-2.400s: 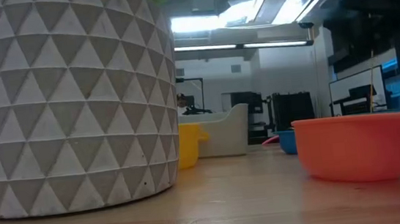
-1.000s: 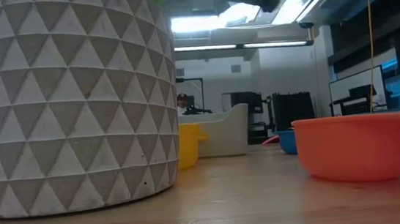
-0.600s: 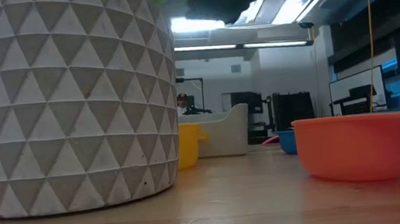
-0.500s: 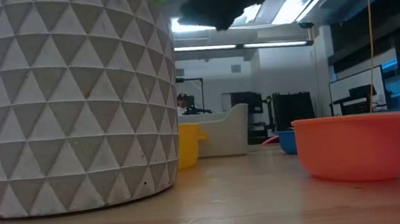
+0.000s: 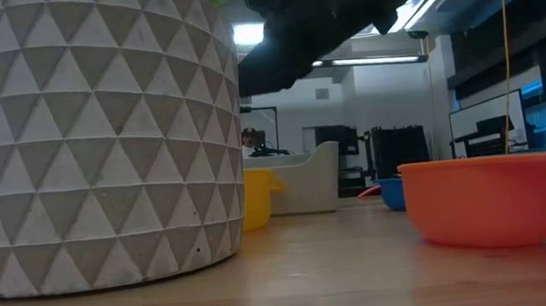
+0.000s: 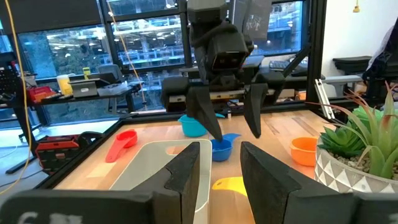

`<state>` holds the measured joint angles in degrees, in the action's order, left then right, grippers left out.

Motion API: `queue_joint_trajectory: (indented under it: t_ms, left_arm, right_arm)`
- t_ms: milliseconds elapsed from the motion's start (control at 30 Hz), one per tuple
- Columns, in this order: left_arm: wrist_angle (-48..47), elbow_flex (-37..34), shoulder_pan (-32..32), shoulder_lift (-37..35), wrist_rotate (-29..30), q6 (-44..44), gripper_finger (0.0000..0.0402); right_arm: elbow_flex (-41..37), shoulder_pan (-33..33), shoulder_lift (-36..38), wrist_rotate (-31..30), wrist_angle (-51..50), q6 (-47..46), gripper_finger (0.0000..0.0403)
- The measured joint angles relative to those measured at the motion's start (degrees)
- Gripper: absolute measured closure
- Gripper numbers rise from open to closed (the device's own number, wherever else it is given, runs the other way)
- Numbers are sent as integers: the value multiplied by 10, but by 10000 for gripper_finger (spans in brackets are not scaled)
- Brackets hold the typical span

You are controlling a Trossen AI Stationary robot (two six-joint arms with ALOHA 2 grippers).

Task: Nest measuring cups in basket
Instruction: Stack the yellow measuring cup on top of the the light blue measuring cup

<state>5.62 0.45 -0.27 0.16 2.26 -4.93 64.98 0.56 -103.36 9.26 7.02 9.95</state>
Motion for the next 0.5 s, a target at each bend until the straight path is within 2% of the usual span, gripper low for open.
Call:
queue_joint_trajectory:
  t_ms: [500]
  left_arm:
    - [0, 0, 0, 0, 0, 0, 292]
  right_arm:
    - [101, 8, -100, 0, -98, 57, 151]
